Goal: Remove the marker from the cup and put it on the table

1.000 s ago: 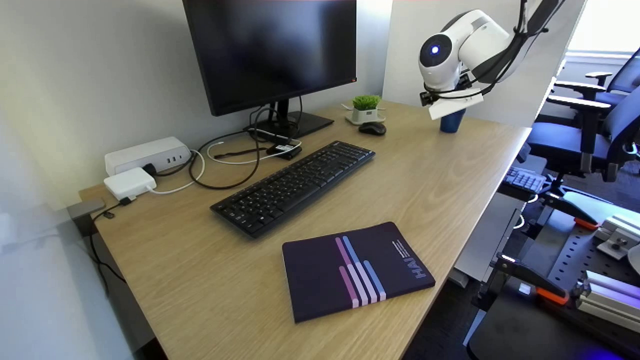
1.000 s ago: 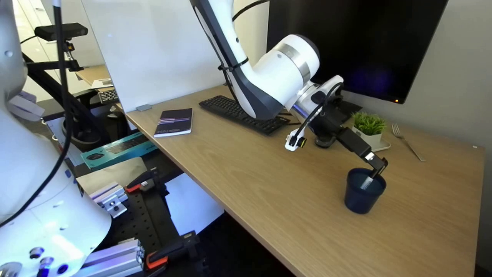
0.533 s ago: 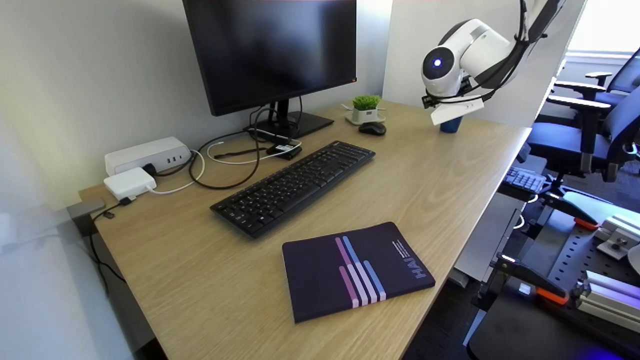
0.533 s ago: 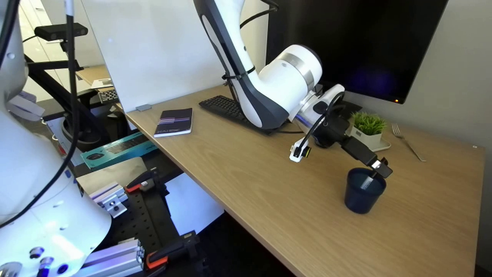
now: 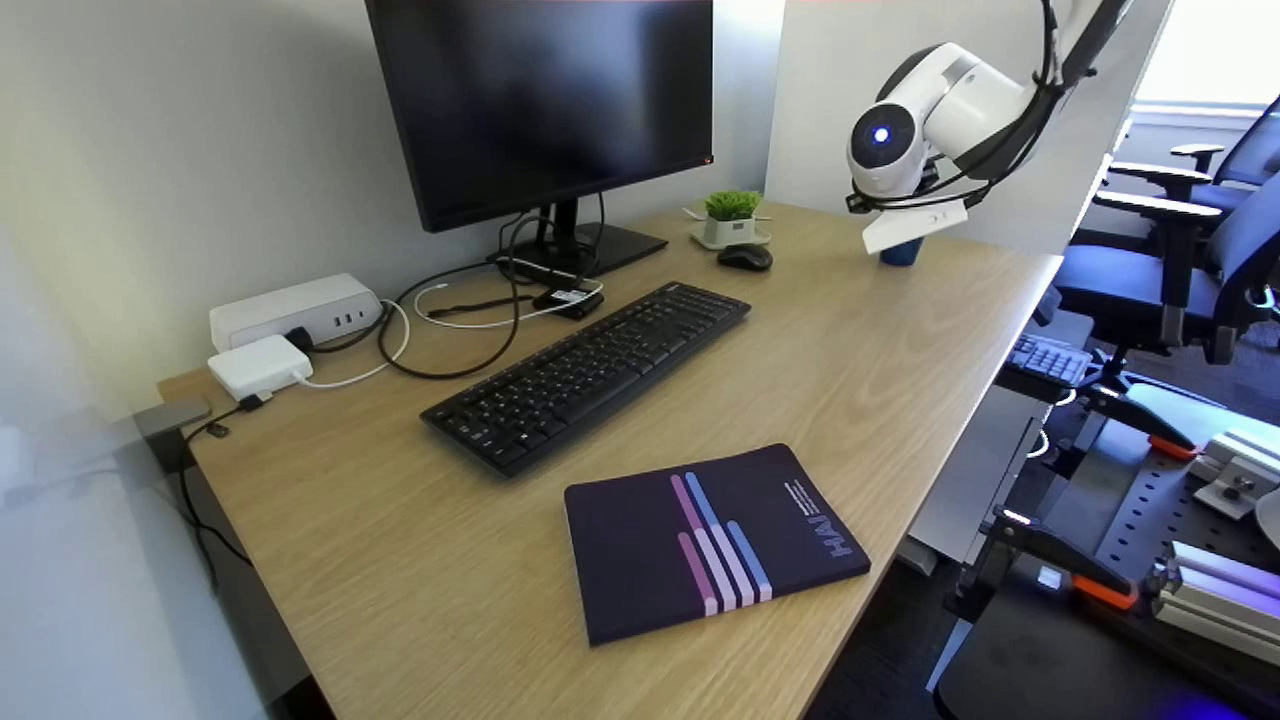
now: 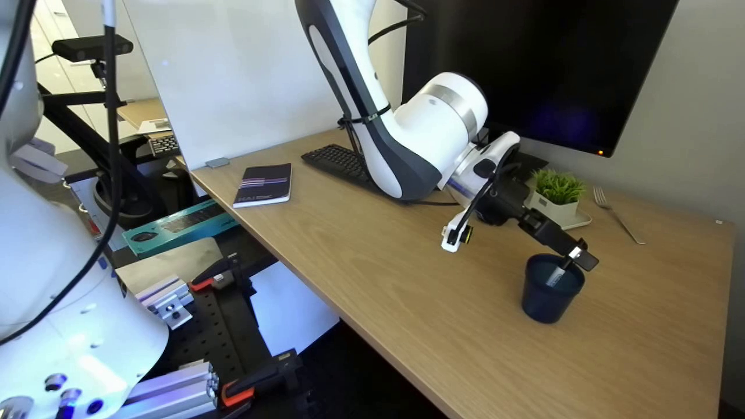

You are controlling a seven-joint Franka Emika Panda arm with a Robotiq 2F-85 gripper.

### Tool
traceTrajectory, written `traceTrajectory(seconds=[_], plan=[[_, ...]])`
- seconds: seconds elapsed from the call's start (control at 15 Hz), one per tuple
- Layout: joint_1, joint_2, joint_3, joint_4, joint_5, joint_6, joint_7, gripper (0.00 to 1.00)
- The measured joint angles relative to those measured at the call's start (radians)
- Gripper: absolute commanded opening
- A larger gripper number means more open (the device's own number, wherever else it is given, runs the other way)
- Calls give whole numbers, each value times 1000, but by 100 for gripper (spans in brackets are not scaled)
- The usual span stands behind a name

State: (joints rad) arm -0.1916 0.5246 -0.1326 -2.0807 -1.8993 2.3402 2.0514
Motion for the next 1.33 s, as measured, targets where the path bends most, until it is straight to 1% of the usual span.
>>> traceTrajectory(seconds=[0.07, 0.2, 0.27, 0.67, 1.33], plan=[[0, 3, 0, 0, -3, -1, 5, 3], [0, 4, 0, 0, -5, -2, 12, 0], [-1, 4, 0, 0, -6, -3, 14, 4], [-10, -27, 0, -4, -6, -9, 18, 4], [-35, -153, -1, -34, -5, -10, 0, 4]])
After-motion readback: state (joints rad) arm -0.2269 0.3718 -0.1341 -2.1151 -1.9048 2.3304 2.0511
